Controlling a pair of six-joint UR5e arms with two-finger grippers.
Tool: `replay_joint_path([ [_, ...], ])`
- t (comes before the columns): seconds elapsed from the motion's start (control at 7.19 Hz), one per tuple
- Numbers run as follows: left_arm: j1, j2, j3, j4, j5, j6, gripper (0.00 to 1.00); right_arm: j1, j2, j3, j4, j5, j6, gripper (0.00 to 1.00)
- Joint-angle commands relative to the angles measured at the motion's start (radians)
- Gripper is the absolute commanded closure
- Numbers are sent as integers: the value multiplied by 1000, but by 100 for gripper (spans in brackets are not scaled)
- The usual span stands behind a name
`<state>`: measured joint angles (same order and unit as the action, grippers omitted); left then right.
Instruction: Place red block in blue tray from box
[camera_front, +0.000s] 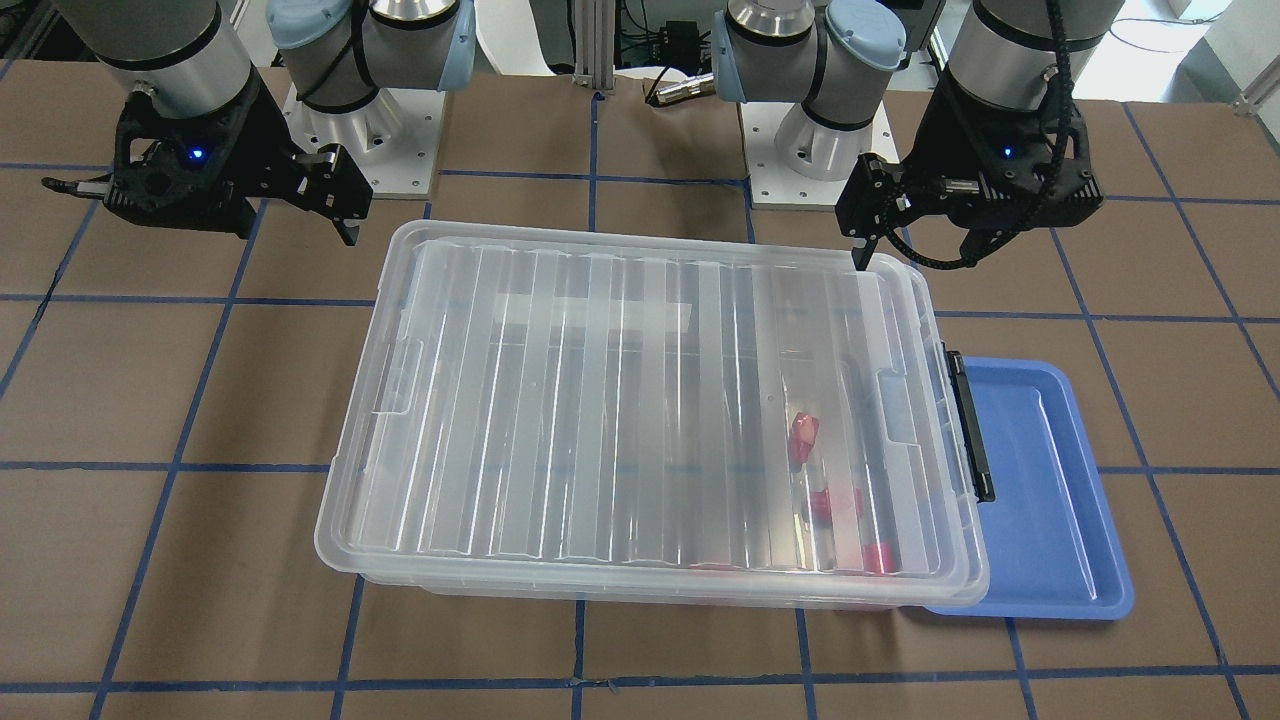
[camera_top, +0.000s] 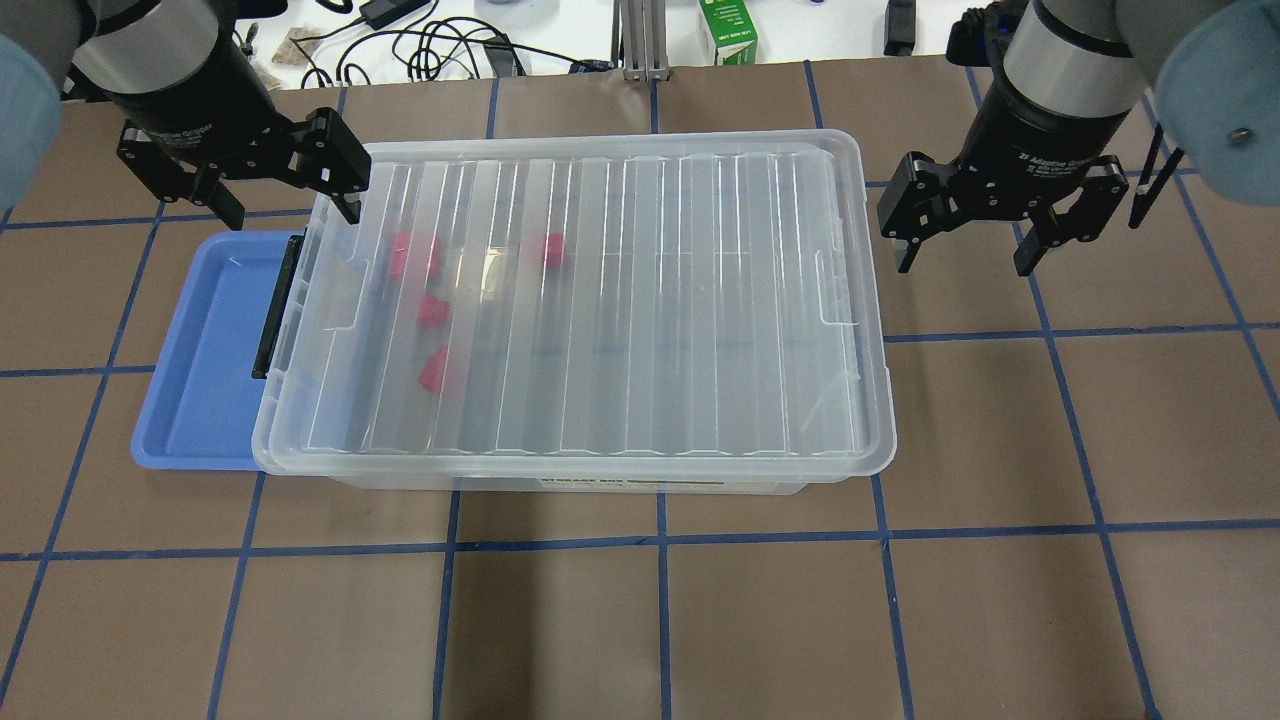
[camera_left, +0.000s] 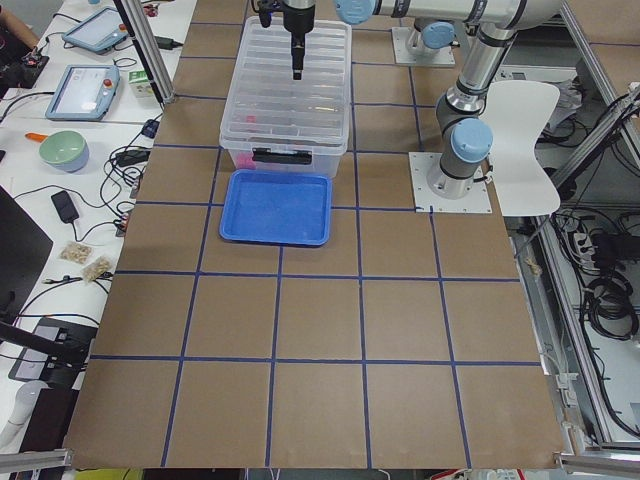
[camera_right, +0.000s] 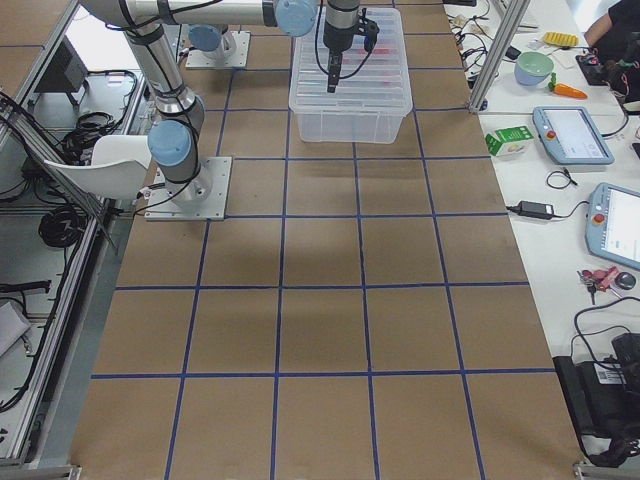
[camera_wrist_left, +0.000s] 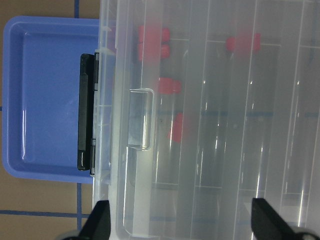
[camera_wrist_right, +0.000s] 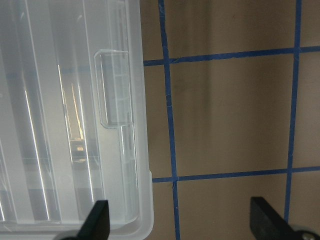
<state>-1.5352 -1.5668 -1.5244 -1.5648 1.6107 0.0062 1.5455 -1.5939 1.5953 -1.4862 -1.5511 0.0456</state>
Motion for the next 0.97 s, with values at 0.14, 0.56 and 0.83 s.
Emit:
replay_joint_path([
  [0.14, 0, -1, 0, 0, 0, 0, 0, -4, 35, 3, -52, -24, -4, 0],
  [0.56, 0, 1, 0, 0, 0, 0, 0, -1, 161, 20, -214, -15, 8, 0],
  [0.83, 0, 1, 0, 0, 0, 0, 0, -1, 208, 25, -244, -7, -9, 0],
])
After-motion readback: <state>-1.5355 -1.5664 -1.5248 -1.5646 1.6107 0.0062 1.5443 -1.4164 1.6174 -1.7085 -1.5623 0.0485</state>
